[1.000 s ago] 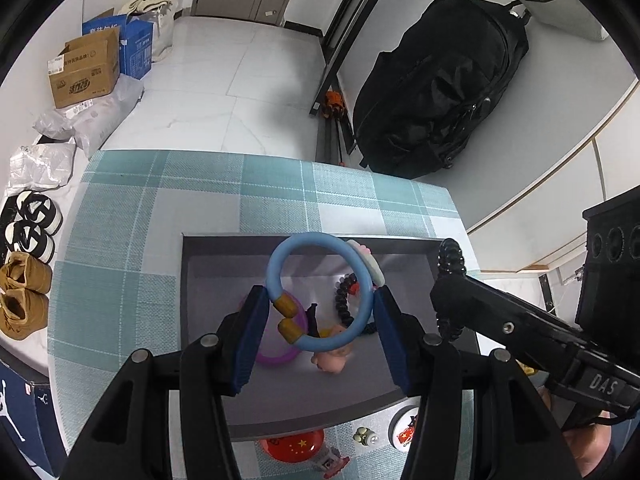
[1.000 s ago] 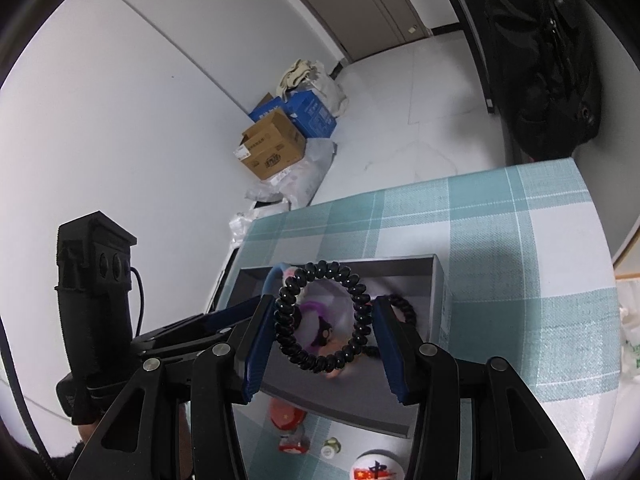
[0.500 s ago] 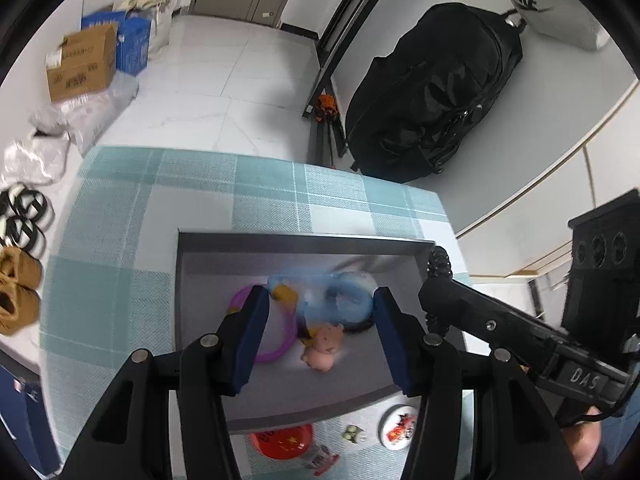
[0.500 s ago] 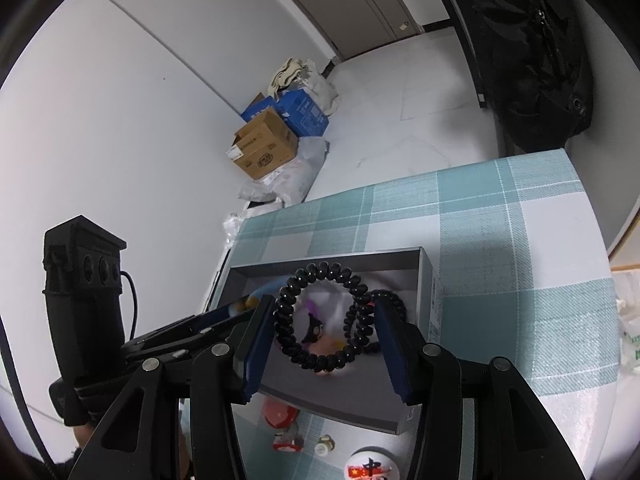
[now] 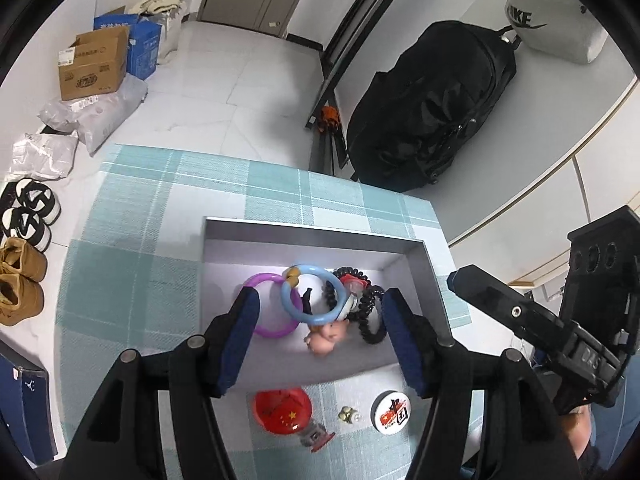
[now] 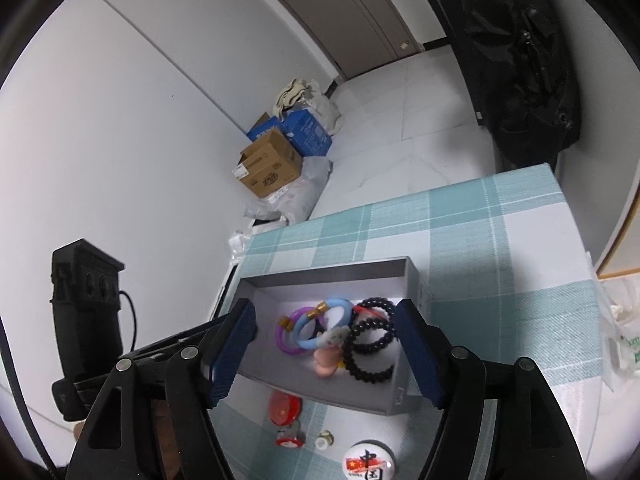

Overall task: Organize jewelry
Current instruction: 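Open both tools to drop the bracelet and ring toy, then lift out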

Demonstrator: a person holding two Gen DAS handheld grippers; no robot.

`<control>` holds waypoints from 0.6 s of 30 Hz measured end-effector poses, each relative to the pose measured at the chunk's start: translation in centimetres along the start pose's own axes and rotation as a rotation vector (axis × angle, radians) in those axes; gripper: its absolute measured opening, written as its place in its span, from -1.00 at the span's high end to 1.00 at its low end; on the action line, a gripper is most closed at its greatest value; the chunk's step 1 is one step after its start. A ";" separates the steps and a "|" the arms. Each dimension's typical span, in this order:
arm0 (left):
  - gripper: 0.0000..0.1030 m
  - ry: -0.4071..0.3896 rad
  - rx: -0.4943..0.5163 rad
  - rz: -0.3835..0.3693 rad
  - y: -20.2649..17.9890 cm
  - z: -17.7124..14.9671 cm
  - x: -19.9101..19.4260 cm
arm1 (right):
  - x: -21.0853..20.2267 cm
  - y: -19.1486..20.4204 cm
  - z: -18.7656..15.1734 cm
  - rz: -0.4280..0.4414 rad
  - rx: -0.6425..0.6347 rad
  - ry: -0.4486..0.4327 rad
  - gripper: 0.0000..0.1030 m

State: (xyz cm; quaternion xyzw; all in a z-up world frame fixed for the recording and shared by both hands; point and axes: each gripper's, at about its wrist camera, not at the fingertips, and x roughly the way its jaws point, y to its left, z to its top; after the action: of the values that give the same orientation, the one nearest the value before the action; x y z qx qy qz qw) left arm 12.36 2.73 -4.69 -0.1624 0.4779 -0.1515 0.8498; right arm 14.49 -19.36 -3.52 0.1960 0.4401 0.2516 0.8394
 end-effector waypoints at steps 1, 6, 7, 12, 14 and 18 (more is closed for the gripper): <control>-0.15 -0.009 0.005 0.012 -0.1 -0.1 -0.2 | -0.2 0.0 -0.1 -0.003 0.001 -0.004 -0.41; -0.15 -0.054 0.034 0.076 -0.4 -1.2 -1.4 | -1.8 -0.1 -0.5 -0.001 0.000 -0.044 -0.42; -0.15 -0.061 0.034 0.082 -0.3 -1.5 -1.7 | -2.1 -0.1 -0.6 0.000 -0.002 -0.051 -0.41; -0.16 -0.072 0.034 0.129 -0.1 -2.9 -2.3 | -3.5 0.0 -1.3 0.004 -0.012 -0.079 -0.49; -0.16 -0.072 0.038 0.140 -0.2 -3.3 -2.5 | -3.9 0.1 -1.7 0.004 -0.019 -0.085 -0.51; -0.21 -0.087 0.072 0.167 -0.9 -4.2 -3.0 | -4.7 0.4 -2.4 0.003 -0.040 -0.089 -0.54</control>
State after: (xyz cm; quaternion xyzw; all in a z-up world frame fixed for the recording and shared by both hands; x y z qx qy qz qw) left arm 7.14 2.63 -4.13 -0.0979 0.4467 -0.0900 0.8847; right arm 10.08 -21.60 -1.64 0.1910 0.3970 0.2526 0.8615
